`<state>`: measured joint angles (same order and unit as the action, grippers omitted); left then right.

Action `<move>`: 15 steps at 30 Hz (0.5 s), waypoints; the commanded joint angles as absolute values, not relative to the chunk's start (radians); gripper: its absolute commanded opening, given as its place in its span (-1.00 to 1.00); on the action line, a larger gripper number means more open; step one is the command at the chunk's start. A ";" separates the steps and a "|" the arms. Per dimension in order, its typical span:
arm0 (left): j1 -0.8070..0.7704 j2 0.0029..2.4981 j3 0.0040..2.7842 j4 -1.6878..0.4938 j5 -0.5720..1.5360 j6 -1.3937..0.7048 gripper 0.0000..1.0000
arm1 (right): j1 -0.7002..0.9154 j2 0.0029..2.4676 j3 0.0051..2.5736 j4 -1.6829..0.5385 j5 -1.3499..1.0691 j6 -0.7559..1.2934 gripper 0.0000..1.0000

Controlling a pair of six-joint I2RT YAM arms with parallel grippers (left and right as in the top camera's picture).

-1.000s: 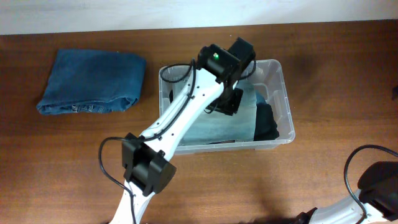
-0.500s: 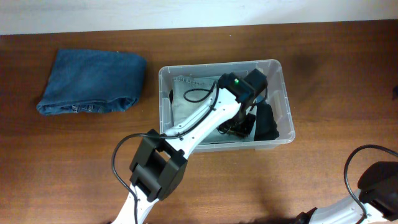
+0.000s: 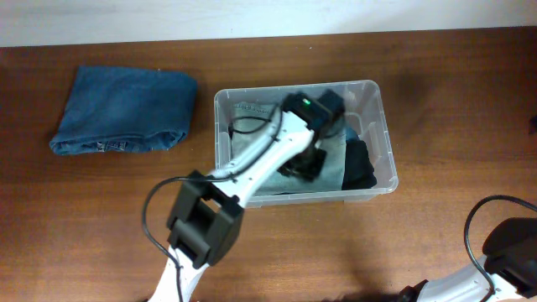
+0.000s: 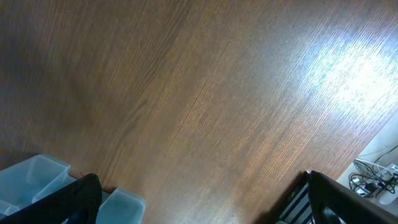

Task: Pack container
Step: 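Lift the left gripper and move it left to the dark blue jeans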

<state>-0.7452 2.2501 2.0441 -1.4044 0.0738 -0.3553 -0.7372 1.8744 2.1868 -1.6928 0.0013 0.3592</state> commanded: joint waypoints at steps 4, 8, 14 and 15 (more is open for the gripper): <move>-0.588 2.169 2.065 -1.404 -0.005 -0.351 -0.16 | -0.740 1.853 2.186 -1.698 0.004 0.356 0.97; -0.519 2.172 2.065 -1.383 -0.006 -0.338 -0.16 | -0.740 1.853 2.186 -1.698 0.004 0.356 0.97; -0.492 2.185 2.062 -1.326 -0.008 -0.298 -0.17 | -0.740 1.853 2.186 -1.698 0.004 0.356 0.97; -0.492 2.191 2.062 -1.324 -0.007 -0.298 -0.16 | -0.740 1.853 2.186 -1.698 0.004 0.356 0.97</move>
